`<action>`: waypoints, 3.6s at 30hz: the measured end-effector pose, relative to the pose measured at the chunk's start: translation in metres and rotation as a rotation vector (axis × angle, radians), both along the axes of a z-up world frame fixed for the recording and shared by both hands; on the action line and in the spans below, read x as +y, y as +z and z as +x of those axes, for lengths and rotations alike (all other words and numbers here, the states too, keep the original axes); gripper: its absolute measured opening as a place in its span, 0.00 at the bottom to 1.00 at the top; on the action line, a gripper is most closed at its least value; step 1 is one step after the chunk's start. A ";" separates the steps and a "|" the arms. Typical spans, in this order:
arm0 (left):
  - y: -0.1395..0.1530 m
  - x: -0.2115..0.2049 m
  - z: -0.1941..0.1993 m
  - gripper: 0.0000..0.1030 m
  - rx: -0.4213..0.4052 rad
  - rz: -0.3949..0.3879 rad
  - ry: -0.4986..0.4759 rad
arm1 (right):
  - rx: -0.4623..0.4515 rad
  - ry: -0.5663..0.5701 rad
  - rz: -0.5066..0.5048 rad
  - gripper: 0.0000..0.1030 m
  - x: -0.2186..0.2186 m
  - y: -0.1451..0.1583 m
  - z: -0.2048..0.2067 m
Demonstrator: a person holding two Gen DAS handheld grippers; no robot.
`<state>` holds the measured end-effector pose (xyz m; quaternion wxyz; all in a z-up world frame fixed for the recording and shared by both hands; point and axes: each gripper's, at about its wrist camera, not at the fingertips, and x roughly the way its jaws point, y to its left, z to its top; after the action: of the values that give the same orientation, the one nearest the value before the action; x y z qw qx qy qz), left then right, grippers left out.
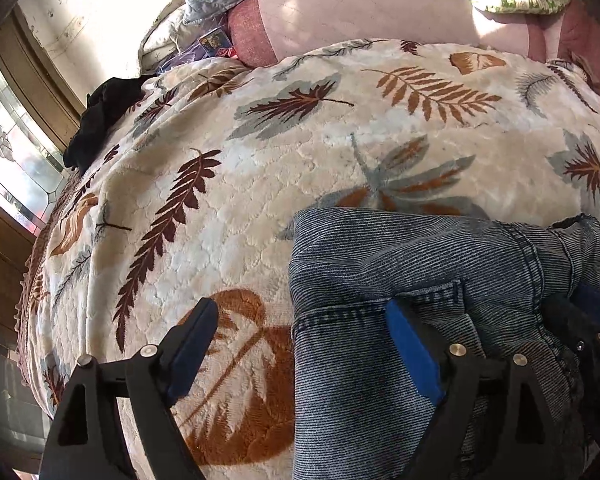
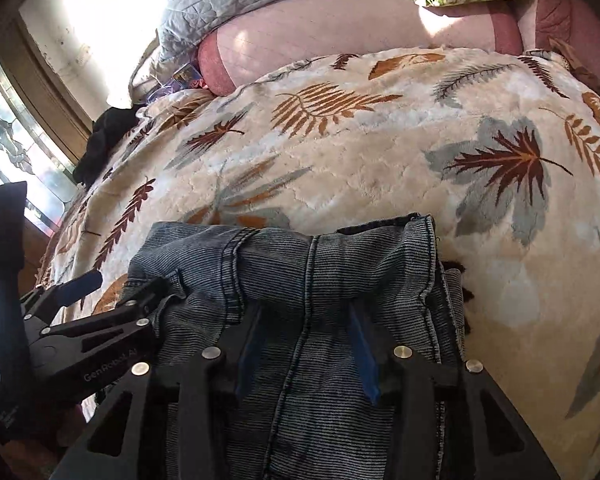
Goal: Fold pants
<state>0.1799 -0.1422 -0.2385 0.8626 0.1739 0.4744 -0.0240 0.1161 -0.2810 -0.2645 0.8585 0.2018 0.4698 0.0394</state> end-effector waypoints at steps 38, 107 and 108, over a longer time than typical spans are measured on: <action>0.145 0.049 -0.213 0.83 -0.371 -0.111 -0.061 | -0.243 -0.105 -0.055 0.61 -0.006 0.104 -0.191; 0.000 0.034 -0.125 0.95 -0.012 0.041 0.045 | -0.069 0.008 -0.207 0.48 0.015 0.010 -0.121; 0.000 0.034 -0.126 0.95 -0.016 0.034 0.041 | -0.065 0.007 -0.199 0.48 0.014 0.010 -0.121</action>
<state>0.0541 -0.1078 -0.2384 0.8636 0.1791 0.4714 0.0033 -0.0049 -0.2675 -0.2545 0.8890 0.1124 0.4440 0.0023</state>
